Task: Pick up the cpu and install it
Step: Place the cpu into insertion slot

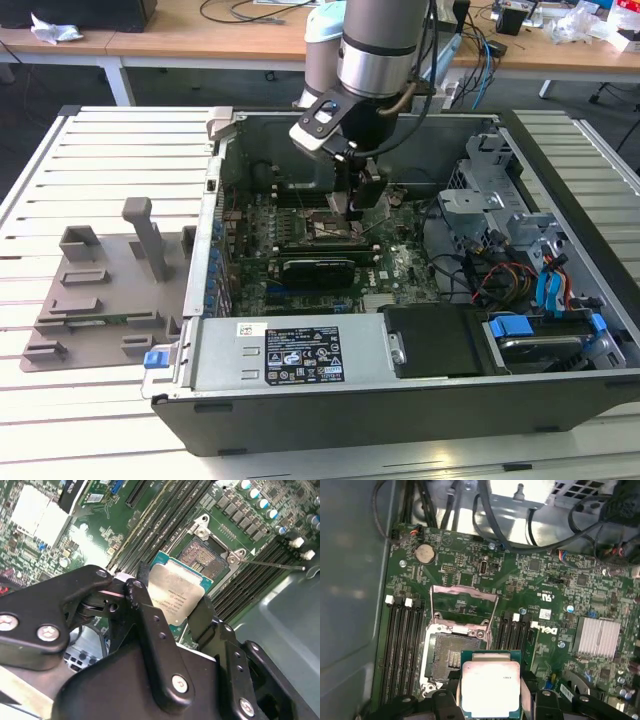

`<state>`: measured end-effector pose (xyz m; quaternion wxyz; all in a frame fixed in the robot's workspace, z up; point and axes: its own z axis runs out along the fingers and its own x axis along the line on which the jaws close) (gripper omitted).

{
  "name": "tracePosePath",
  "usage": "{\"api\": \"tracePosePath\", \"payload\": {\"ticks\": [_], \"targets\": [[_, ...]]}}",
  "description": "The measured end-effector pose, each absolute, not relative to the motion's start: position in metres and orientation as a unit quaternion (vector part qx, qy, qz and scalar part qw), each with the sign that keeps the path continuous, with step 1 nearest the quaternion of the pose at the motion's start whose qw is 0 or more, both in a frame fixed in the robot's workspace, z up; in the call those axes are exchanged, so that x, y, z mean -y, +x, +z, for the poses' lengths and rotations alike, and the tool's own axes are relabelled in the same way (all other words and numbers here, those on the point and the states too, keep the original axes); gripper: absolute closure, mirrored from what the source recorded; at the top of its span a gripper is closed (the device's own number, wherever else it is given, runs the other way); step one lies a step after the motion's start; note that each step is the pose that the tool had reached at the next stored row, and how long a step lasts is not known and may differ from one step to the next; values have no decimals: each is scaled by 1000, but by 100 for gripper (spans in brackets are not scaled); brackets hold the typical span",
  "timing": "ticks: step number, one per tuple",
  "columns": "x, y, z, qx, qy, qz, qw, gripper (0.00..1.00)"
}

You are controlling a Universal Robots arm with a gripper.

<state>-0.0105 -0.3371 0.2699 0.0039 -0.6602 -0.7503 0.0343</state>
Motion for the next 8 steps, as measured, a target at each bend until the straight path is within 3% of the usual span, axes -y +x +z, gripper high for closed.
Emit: {"api": "tracePosePath", "payload": {"ticks": [3,5,8], "targets": [[337,-10,269,735,-677,33,6,45],[337,-11,270,726,-687,25,14,45],[337,-11,269,723,-690,24,15,45]]}}
